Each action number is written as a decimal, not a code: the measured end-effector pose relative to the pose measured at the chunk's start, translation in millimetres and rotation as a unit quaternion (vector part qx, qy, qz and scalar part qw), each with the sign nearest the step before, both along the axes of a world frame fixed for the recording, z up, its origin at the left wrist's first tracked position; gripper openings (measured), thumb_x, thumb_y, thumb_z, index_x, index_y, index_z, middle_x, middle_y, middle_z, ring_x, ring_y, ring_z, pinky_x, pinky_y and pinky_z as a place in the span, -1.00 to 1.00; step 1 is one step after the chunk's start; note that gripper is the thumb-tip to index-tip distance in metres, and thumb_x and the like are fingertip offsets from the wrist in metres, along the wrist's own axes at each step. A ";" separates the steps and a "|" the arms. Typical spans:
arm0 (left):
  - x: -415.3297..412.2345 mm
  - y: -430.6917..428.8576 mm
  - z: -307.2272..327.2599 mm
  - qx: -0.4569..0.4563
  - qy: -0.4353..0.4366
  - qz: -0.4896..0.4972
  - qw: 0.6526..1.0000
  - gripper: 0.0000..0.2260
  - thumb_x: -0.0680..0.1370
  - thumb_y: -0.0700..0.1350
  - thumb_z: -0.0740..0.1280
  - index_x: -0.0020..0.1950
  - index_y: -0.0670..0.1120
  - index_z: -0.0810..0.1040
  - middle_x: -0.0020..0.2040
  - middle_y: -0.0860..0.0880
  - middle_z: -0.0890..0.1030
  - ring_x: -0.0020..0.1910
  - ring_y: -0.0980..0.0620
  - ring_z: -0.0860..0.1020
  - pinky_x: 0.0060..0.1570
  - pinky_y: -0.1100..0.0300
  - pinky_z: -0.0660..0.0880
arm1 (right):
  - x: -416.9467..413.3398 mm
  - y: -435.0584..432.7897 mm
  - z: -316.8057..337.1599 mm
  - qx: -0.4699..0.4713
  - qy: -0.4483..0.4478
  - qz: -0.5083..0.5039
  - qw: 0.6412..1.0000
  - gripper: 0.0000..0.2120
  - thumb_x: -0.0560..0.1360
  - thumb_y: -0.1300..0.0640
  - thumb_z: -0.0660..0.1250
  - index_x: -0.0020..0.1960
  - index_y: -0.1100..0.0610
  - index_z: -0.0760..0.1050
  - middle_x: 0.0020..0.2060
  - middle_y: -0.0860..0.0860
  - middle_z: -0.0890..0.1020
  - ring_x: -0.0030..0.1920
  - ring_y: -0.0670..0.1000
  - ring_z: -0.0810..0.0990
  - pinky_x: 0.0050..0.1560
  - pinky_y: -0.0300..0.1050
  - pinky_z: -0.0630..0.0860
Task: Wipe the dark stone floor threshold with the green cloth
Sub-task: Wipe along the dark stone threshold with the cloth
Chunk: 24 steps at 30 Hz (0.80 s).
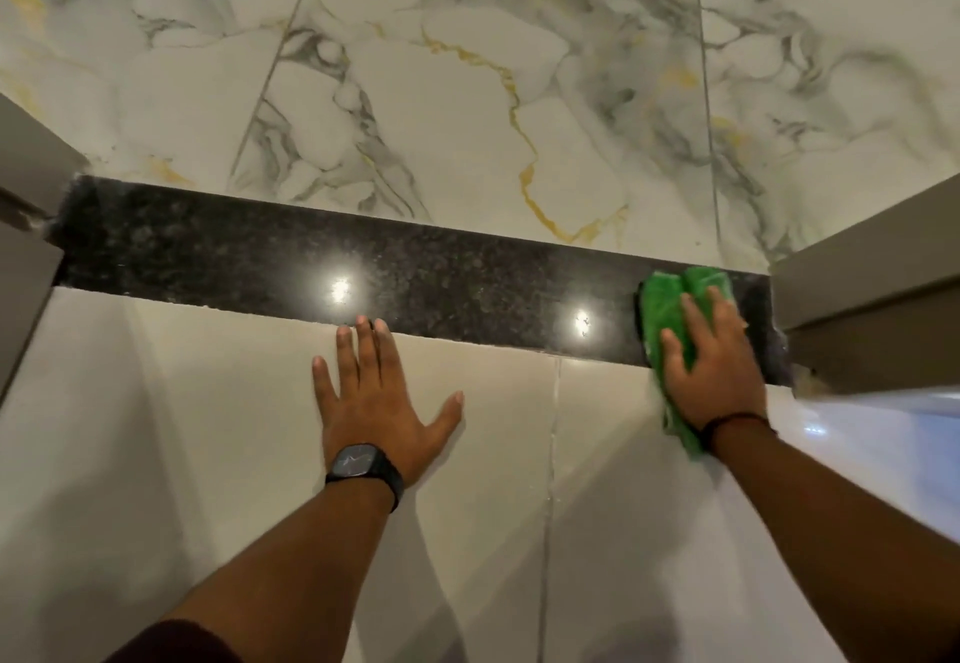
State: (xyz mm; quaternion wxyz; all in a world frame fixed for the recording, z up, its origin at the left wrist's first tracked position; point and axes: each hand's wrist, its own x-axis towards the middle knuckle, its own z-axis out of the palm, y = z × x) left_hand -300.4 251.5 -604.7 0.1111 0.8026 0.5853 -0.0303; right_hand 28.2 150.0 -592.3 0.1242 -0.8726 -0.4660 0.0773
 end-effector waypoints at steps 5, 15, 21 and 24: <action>0.4 0.5 -2.2 0.004 0.012 -0.006 1.000 -0.05 0.40 0.46 -0.02 0.55 -0.16 -0.15 0.58 -0.17 -0.09 0.54 -0.15 -0.14 0.47 -0.21 -0.13 | 19.1 -1.7 -3.7 -0.005 0.000 -0.019 1.000 -0.43 0.52 -0.08 0.07 0.43 0.21 0.31 0.47 0.22 0.24 0.48 0.23 0.15 0.49 0.15 0.10; 9.4 -39.0 4.1 -0.010 -0.009 -0.145 0.989 -0.14 0.44 0.37 0.06 0.56 -0.13 -0.05 0.57 -0.11 -0.07 0.54 -0.15 -0.08 0.46 -0.21 -0.07 | -58.3 -71.6 13.1 -0.066 0.022 0.210 0.975 -0.44 0.53 -0.16 0.08 0.49 0.00 0.22 0.50 0.08 0.23 0.51 0.11 0.12 0.48 0.08 0.11; 11.0 -51.2 5.0 -0.031 -0.007 -0.190 0.981 -0.18 0.45 0.35 0.05 0.56 -0.11 0.00 0.58 -0.11 0.00 0.55 -0.14 -0.05 0.46 -0.17 -0.06 | -48.2 -70.6 29.6 0.040 0.135 0.021 0.990 -0.41 0.47 -0.07 0.36 0.42 0.10 0.31 0.33 0.13 0.44 0.33 0.11 0.38 0.32 0.02 0.36; 10.8 -51.2 5.1 -0.040 -0.008 -0.198 0.979 -0.18 0.46 0.35 0.04 0.56 -0.12 -0.02 0.58 -0.11 -0.02 0.55 -0.13 -0.07 0.46 -0.12 -0.07 | -43.1 -65.9 33.3 -0.050 0.134 -0.059 0.988 -0.46 0.42 -0.10 0.43 0.29 0.16 0.45 0.14 0.13 0.53 0.16 0.14 0.48 0.17 -0.02 0.41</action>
